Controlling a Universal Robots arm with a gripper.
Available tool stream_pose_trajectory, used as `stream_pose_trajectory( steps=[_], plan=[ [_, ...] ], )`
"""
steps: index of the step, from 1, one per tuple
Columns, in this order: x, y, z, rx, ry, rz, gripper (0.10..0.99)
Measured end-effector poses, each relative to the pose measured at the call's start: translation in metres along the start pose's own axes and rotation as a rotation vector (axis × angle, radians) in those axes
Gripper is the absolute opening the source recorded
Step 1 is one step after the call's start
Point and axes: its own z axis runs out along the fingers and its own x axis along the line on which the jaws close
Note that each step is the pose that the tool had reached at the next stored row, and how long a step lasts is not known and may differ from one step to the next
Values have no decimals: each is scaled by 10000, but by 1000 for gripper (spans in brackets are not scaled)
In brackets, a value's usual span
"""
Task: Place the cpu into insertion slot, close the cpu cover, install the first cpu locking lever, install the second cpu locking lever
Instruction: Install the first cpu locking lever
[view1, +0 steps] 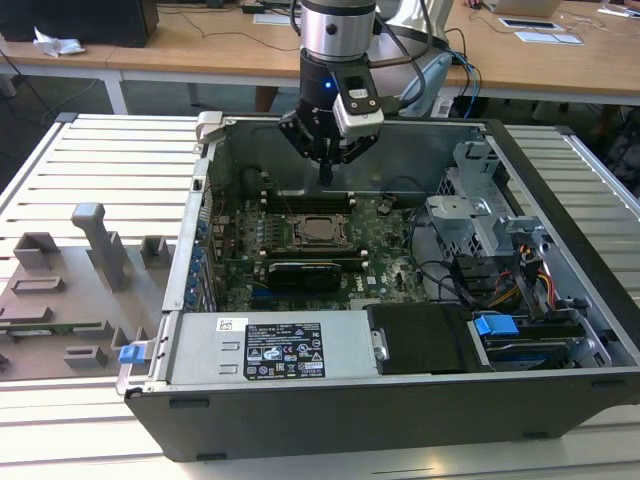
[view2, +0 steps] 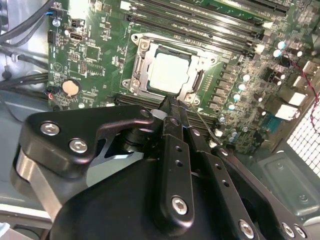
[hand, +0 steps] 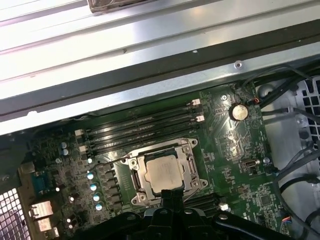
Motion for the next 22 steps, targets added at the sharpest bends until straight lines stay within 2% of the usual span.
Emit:
stream_pose_trajectory(
  steps=[9, 13, 22],
  plan=[
    [0, 0, 0, -21, -9, -841, 106],
    [0, 0, 0, -37, -17, -1493, 106],
    [0, 0, 0, -54, -25, -2194, 106]
  ],
)
